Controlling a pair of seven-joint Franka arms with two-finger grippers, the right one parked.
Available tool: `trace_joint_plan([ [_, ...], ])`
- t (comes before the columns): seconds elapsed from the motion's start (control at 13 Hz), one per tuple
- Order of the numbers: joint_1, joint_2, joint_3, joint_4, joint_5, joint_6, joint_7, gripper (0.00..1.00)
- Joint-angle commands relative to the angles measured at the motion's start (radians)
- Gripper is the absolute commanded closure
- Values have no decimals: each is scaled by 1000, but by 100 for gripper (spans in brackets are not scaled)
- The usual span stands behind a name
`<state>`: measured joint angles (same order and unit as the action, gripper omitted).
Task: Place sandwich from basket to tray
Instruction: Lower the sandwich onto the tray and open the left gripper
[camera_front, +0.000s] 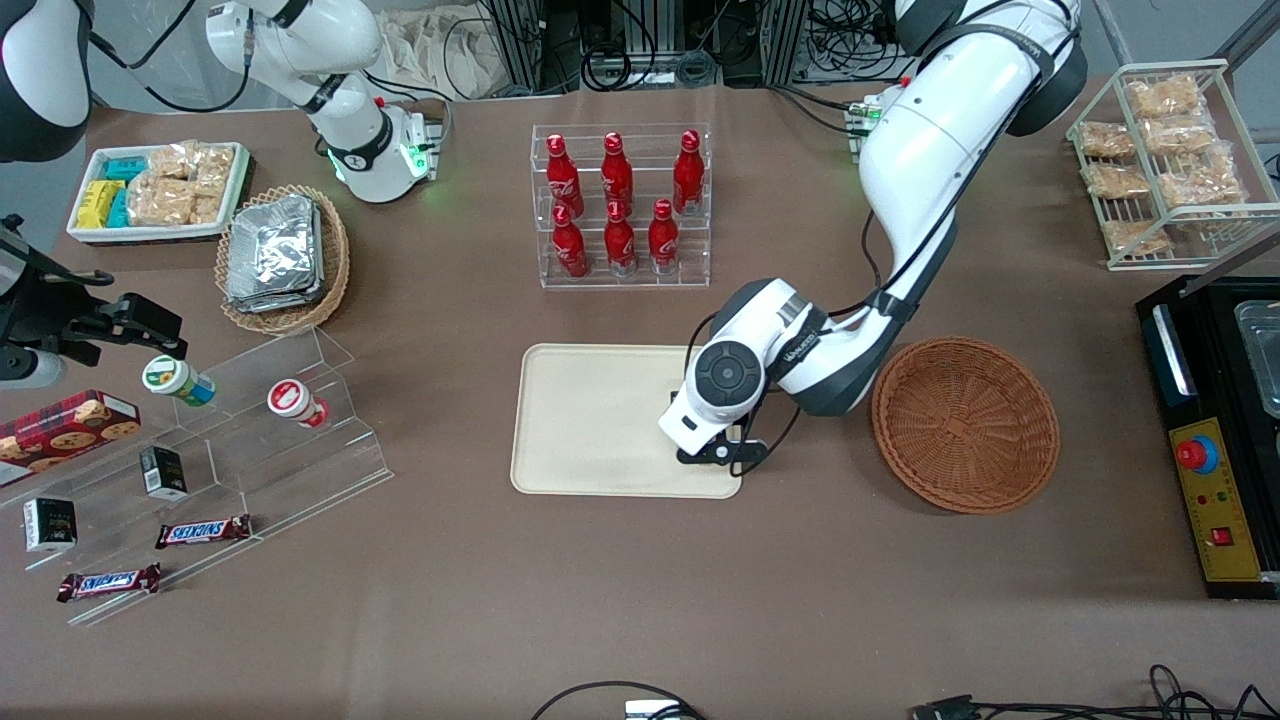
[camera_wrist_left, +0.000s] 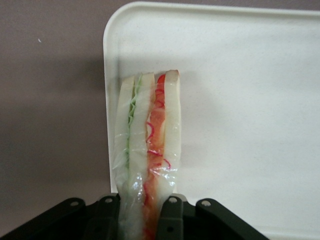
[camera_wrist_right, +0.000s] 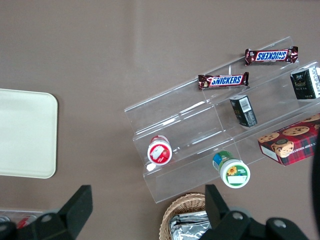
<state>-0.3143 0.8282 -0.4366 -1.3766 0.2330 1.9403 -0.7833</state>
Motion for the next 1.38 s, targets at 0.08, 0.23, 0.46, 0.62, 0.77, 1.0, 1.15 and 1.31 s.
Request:
trace_joint_plan([
  [0.08, -16, 17, 9, 28, 20, -3, -28, 29],
  [0.23, -14, 15, 9, 28, 19, -3, -27, 0],
  [0.46, -8, 0, 9, 28, 20, -15, -25, 0],
  [0.62, 0, -33, 9, 25, 20, -41, -45, 0],
  [0.77, 3, -98, 10, -43, 32, -121, -47, 0],
  [1.0, 52, -258, 7, -259, 32, -42, -48, 0],
  [1.15, 86, -390, 6, -446, 31, 60, -42, 0],
  [1.31, 110, -489, 4, -554, 29, 92, -36, 0],
])
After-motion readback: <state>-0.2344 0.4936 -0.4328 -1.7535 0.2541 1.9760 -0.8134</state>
